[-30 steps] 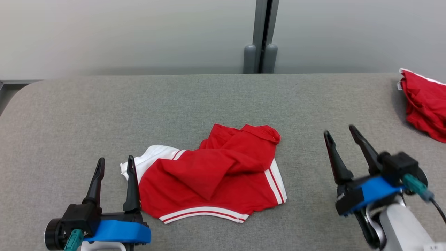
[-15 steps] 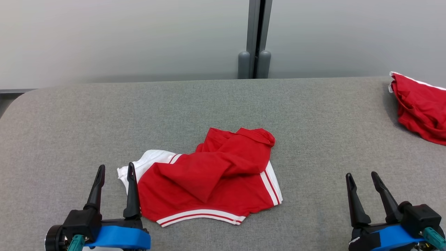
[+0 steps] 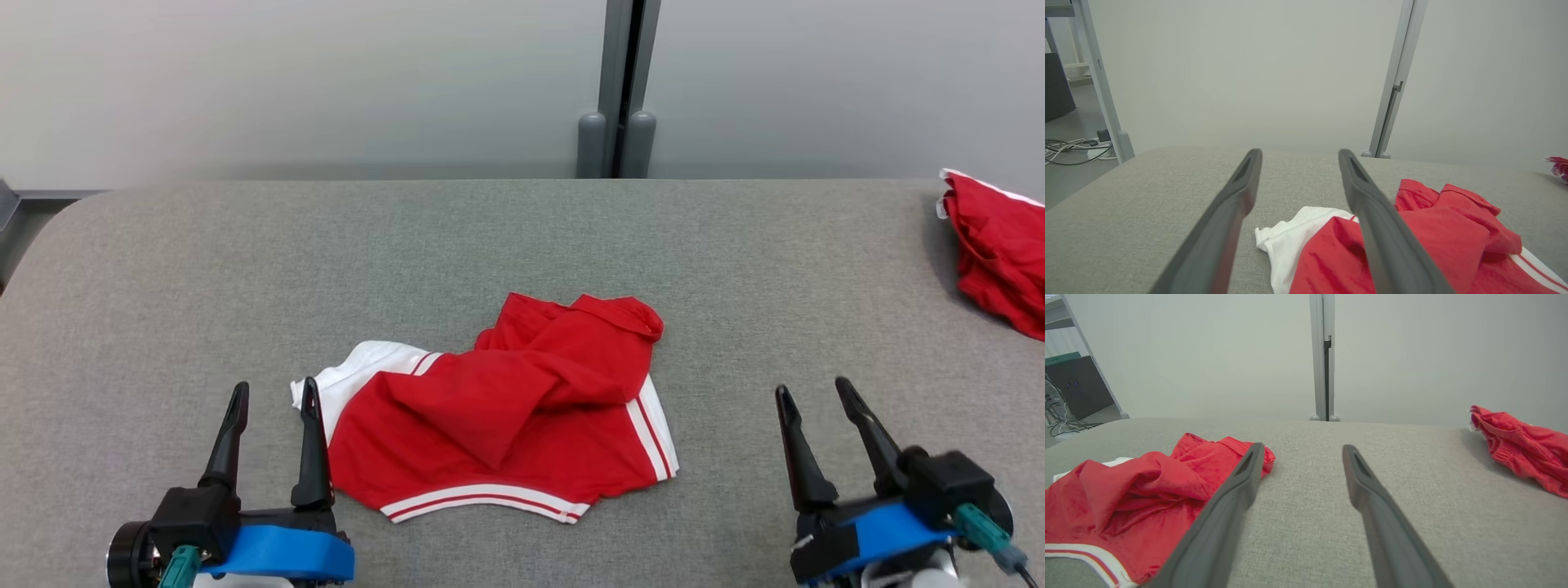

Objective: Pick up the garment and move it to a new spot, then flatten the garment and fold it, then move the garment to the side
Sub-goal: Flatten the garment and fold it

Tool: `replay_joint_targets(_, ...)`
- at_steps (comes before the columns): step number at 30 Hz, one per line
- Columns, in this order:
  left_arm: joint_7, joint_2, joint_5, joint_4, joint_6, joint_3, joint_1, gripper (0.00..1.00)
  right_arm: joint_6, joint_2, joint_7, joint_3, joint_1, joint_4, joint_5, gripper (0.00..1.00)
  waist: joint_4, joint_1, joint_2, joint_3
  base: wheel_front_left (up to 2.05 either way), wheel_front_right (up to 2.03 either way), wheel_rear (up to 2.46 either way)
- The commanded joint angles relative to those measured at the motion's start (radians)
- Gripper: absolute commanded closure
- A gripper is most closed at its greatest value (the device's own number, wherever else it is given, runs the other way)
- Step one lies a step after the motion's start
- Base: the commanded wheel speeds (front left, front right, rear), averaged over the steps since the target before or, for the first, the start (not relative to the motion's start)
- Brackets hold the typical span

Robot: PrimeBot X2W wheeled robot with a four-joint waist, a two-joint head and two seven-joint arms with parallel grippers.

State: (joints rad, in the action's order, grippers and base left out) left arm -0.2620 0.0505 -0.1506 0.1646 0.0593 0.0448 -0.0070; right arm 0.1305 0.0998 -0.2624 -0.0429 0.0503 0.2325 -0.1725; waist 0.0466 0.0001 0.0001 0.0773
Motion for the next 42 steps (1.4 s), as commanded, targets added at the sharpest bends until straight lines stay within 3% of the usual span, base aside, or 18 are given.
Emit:
replay_joint_targets(1,-0.004,0.0,0.003,-0.001,-0.002,0.0,-0.021,0.0,0.001,0.017,-0.002,-0.016,0.044,0.013,0.003,0.0,0.012,-0.0001,-0.0001,0.01,0.0,0.0,0.0)
replay_joint_targets(9,-0.004,0.0,-0.004,-0.001,-0.001,0.01,-0.046,0.0,0.0,0.074,0.023,-0.114,0.237,0.123,0.018,0.0,0.062,-0.0001,-0.0001,0.053,0.0,0.0,0.0)
replay_joint_targets(17,-0.004,-0.001,-0.023,-0.006,-0.013,0.033,-0.075,0.0,0.0,0.116,0.032,-0.175,0.385,0.323,0.008,0.0,0.121,-0.0001,-0.0001,0.105,0.0,0.0,0.0)
replay_joint_targets(21,-0.004,0.0,-0.035,-0.006,-0.018,0.052,-0.095,0.0,0.0,0.135,0.026,-0.211,0.466,0.488,0.002,0.0,0.16,-0.0001,-0.0001,0.145,0.0,0.0,0.0)
replay_joint_targets(34,-0.004,0.0,-0.053,-0.008,-0.033,0.088,-0.139,0.0,0.0,0.138,0.002,-0.277,0.616,0.756,-0.053,0.0,0.222,-0.0001,-0.0001,0.204,0.0,0.0,0.0)
replay_joint_targets(35,-0.004,0.0,-0.055,-0.008,-0.035,0.091,-0.142,0.0,0.0,0.133,0.001,-0.284,0.624,0.767,-0.062,0.41,0.224,-0.0001,-0.0001,0.206,0.0,0.0,0.0)
replay_joint_targets(36,-0.004,0.0,-0.056,-0.009,-0.035,0.093,-0.143,0.0,0.001,0.13,0.0,-0.29,0.631,0.776,-0.073,1.0,0.225,-0.0001,-0.0001,0.207,0.0,0.0,0.0)
replay_joint_targets(42,-0.004,-0.001,-0.057,-0.006,-0.046,0.083,-0.129,0.0,0.0,0.141,-0.003,-0.328,0.658,0.761,-0.115,1.0,0.206,-0.0001,-0.0001,0.196,0.0,0.0,0.0)
